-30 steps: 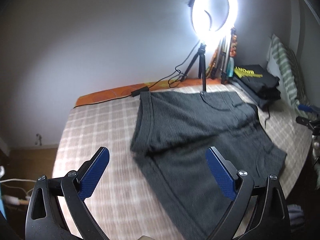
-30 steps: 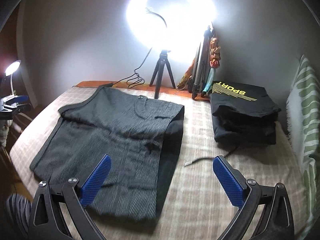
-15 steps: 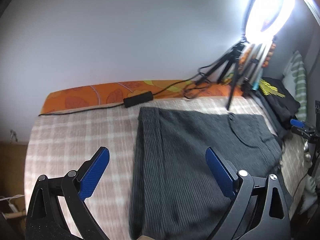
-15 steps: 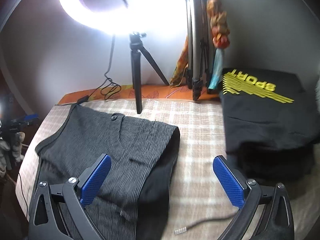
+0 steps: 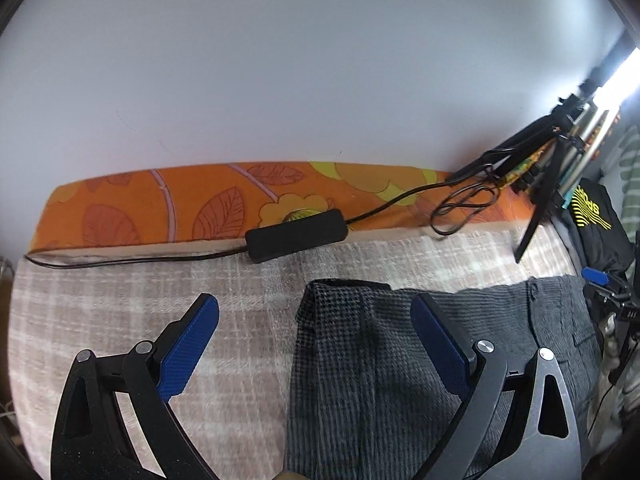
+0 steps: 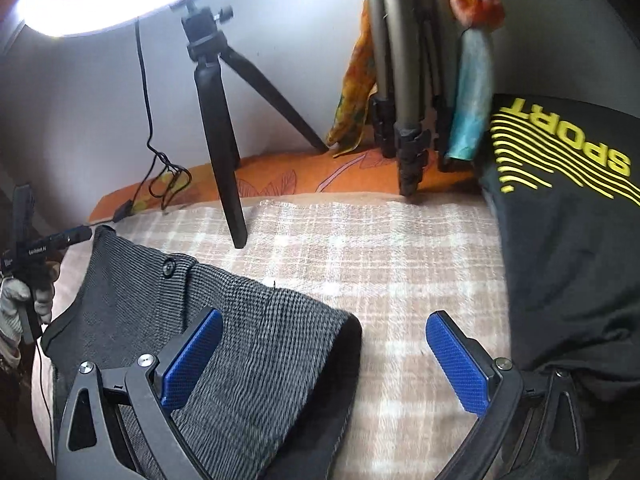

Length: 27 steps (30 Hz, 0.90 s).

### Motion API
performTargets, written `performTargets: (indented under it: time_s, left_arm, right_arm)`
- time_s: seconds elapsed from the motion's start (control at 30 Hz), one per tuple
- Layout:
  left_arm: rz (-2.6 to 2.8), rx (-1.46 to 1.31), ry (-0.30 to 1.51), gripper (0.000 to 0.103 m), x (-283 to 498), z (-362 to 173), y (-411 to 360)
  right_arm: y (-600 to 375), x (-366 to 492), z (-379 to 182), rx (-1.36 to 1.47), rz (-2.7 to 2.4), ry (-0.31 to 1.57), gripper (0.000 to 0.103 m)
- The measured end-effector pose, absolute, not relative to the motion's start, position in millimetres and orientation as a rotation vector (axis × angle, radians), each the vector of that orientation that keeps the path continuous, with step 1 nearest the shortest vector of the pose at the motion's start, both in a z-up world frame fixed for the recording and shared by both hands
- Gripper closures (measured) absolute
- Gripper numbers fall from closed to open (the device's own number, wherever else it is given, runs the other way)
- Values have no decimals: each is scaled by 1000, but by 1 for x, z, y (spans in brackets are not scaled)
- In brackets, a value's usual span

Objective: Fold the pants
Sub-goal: 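Reach both grippers to the waistband edge of the grey shorts and grasp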

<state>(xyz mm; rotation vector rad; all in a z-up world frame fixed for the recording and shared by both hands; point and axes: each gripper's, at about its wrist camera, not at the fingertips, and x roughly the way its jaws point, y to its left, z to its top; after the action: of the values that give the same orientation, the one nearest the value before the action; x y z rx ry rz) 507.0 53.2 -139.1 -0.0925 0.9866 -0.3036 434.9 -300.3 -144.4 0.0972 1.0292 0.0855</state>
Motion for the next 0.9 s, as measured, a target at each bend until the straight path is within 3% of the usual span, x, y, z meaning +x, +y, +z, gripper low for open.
performTargets:
  time_s: [0.1,0.17,0.43,0.5,0.53,0.6,0.7,0.8,0.83,0.9]
  left_arm:
    - [-315,-75,993,8,508,-145,48]
    - [-326,-45,998,20,507,-149,44]
    - [-359,-94,1016,38,511,-159,48]
    - [-375,-93,1010,47,512,-160,49]
    - [-386,-99,1008,57,512,-160,48]
    - [-392,-108,1006,60,514,-160,48]
    - [-409,-125,996,67,513,-160,46]
    - [-437,-165,986,74,512,-160,51]
    - [-446,-172,978,77,510,-159,53]
    - [-461,-179,959,80,504,-153,64]
  right_arm:
    - [-294,441,-148,95,106,1029,3]
    - [-291,444,-150,92,103,1040,4]
    - [-305,462,-168,138,28,1096,4]
    - [-305,464,-172,139,36,1111,5]
    - [-305,465,-174,139,42,1116,6]
    - [-304,466,-174,137,50,1110,8]
    - [-303,465,-172,148,89,1102,24]
    - [-299,466,-171,179,146,1104,59]
    - [-295,464,-169,193,167,1106,75]
    - [-288,462,-164,177,173,1095,82]
